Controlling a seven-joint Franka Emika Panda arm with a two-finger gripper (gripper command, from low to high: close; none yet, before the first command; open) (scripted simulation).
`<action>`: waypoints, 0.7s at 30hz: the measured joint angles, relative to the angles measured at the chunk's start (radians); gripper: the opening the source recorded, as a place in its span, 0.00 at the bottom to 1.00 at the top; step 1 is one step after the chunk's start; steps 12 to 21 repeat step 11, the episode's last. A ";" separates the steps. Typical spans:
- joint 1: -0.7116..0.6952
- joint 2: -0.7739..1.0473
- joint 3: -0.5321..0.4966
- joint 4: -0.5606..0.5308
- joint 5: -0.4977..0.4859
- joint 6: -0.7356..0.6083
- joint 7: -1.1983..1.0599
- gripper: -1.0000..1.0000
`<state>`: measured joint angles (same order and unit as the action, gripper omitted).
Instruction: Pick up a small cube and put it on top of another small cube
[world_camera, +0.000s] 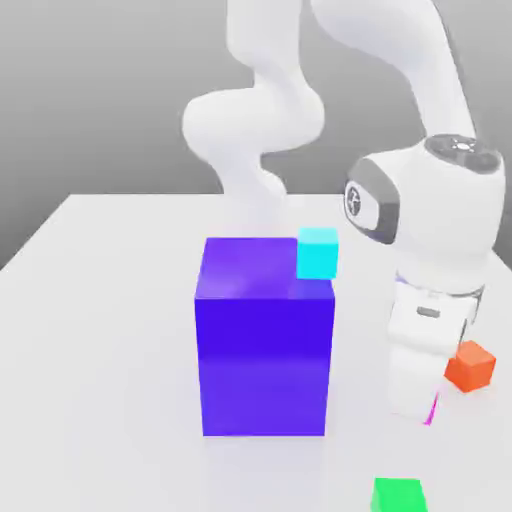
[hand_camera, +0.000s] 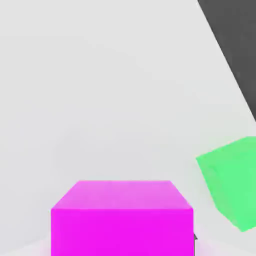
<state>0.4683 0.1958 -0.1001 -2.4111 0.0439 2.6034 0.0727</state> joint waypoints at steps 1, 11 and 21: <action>-0.009 0.016 -0.009 0.036 0.004 -0.021 0.005 0.00; -0.051 0.201 -0.009 0.144 0.049 0.055 -0.005 1.00; -0.051 0.201 -0.009 0.144 0.049 0.055 -0.005 1.00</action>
